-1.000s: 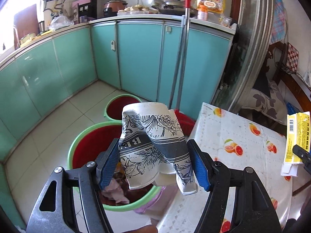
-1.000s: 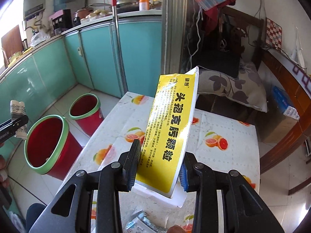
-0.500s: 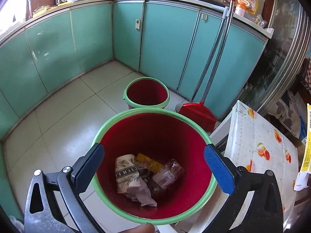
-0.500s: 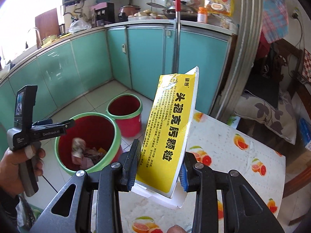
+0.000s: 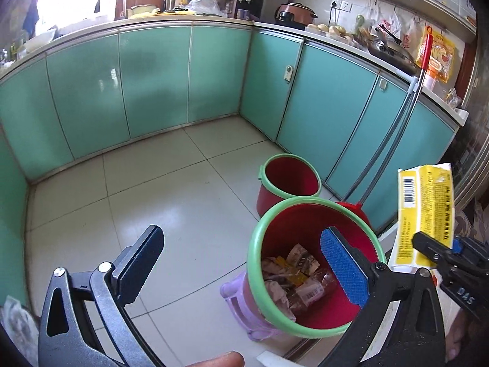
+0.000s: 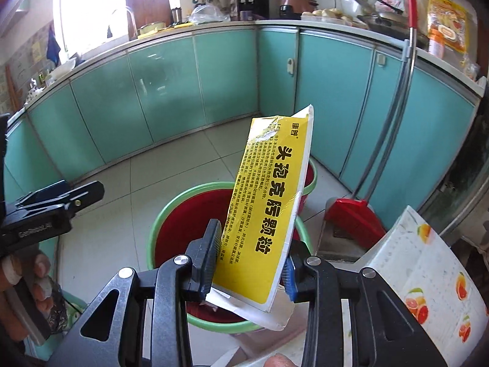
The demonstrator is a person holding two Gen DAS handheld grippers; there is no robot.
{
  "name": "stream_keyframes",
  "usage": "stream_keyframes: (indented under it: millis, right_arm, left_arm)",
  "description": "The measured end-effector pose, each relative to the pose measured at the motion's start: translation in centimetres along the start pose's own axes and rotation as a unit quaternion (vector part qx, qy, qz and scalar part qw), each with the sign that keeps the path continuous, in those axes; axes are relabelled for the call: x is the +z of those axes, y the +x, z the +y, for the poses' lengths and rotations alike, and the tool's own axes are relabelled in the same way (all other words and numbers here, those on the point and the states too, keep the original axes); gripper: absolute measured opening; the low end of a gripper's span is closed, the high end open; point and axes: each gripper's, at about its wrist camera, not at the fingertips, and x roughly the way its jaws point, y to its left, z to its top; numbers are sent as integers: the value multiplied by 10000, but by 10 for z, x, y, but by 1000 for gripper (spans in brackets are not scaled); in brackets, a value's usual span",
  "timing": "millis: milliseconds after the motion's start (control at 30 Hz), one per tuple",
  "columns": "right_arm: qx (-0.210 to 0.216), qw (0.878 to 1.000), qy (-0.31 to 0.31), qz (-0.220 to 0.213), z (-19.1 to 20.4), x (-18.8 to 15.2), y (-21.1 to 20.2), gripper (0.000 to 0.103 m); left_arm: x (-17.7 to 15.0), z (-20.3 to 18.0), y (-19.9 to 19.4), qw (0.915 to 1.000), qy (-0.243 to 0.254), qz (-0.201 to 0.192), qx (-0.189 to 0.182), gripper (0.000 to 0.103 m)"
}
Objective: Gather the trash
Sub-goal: 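Open the right tool to drop the yellow box into the bin, then move both tools back over the table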
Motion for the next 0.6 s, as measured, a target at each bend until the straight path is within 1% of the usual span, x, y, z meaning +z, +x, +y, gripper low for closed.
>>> stream_keyframes:
  millis: [33, 67, 100, 133, 167, 233, 333, 467, 600]
  right_arm:
    - [71, 9999, -6, 90, 5, 1, 11, 35]
    - [44, 9998, -33, 177, 9, 1, 20, 37]
    - [-51, 9997, -85, 209, 14, 1, 28, 42]
    - [-97, 9997, -112, 208, 16, 1, 34, 62]
    - [-80, 9996, -118, 232, 18, 1, 39, 77]
    - [-70, 9996, -77, 264, 21, 0, 46, 78]
    - [-84, 9997, -57, 231, 18, -2, 41, 79]
    - [-179, 9998, 26, 106, 8, -6, 13, 79]
    - [-359, 9991, 215, -94, -7, -19, -30, 80]
  left_arm:
    - [-1, 2, -1, 10000, -18, -4, 5, 103]
    - [-1, 6, -2, 10000, -41, -6, 22, 103]
    - [-2, 10, -3, 10000, -62, -10, 47, 103]
    - [-1, 10, -2, 10000, -66, -11, 63, 103]
    - [-2, 13, -2, 9999, -76, -13, 75, 103]
    - [0, 13, 0, 9999, -99, -10, 113, 103]
    - [0, 14, 1, 9999, -129, -9, 91, 103]
    - [-1, 6, -5, 9999, -55, -50, -71, 103]
    - [-5, -18, -15, 9991, 224, -66, -365, 103]
